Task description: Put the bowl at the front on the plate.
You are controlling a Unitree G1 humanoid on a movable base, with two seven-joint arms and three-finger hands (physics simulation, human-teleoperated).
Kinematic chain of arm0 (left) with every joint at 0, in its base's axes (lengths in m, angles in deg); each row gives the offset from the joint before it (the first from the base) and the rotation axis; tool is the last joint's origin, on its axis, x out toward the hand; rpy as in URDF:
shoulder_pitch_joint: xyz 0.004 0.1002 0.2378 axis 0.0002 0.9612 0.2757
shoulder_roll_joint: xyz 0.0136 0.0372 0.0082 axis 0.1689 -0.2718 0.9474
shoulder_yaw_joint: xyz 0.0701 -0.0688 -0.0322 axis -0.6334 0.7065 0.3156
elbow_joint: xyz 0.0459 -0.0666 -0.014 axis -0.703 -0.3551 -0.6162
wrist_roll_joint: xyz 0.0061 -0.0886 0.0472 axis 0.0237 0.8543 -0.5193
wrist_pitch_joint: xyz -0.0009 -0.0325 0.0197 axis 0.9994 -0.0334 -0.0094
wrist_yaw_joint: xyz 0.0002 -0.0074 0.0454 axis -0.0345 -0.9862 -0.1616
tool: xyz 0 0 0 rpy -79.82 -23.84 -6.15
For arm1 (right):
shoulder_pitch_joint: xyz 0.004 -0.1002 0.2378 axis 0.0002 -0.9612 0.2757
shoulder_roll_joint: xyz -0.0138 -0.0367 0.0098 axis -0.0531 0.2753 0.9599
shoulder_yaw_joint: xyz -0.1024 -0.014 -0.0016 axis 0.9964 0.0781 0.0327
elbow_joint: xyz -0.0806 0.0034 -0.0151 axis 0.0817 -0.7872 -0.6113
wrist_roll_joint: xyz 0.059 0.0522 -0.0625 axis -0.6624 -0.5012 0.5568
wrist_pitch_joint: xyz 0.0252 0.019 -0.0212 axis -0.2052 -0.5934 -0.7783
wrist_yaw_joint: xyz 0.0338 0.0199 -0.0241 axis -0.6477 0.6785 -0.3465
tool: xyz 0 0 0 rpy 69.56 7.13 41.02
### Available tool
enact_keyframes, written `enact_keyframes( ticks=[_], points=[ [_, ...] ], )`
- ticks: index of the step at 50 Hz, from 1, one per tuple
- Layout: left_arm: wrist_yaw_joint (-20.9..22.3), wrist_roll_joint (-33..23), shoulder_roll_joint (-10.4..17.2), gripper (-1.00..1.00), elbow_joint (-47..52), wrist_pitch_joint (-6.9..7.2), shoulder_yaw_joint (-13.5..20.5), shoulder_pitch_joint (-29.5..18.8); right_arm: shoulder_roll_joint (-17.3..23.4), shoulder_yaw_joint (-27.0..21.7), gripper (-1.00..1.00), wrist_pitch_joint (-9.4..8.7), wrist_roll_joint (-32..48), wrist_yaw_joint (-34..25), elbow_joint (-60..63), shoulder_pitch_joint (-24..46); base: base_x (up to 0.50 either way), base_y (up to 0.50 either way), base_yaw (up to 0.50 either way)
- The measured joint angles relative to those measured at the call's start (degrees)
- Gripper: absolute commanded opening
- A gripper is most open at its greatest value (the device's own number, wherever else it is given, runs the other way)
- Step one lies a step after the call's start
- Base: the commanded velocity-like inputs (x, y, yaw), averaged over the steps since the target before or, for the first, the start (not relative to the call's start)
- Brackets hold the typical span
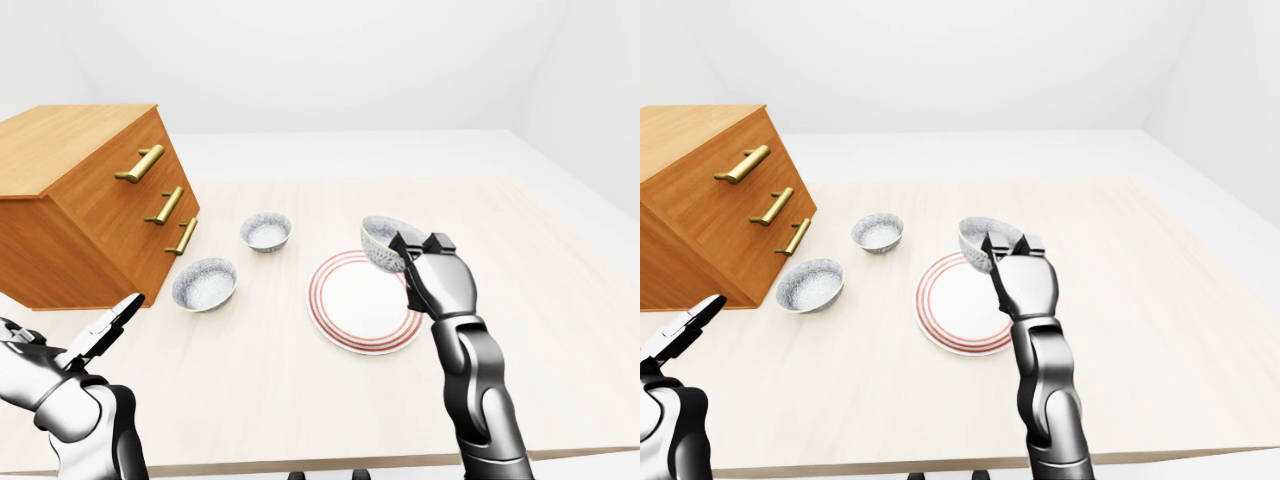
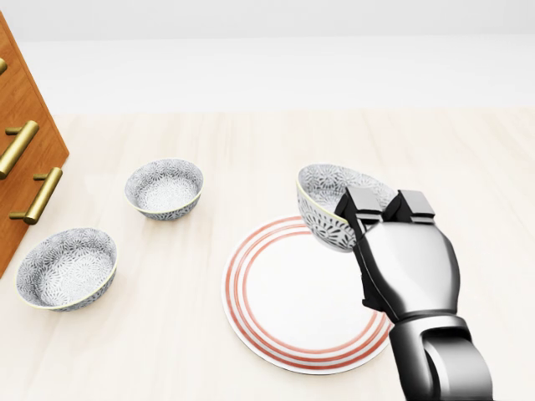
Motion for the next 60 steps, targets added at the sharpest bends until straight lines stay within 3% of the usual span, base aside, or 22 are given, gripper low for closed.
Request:
enact_keyframes(
  ticks=[23,36,60],
  points=[
    [0.0,0.0,0.0,1.00,0.1,0.00,0.0,0.0,-1.1,3.7,-1.00,0.00,15.2,3.1,-12.7,2.7,0.00,0.00,0.00],
    [0.0,0.1,0.0,1.00,0.1,0.00,0.1,0.0,-1.2,5.6,-1.00,0.00,14.8,7.1,-16.3,1.6,0.00,0.00,0.00],
    [0.0,0.2,0.1,1.00,-0.2,0.00,0.0,-0.1,-1.4,7.0,-1.00,0.00,15.0,8.5,-17.6,0.6,0.00,0.00,0.00]
  ],
)
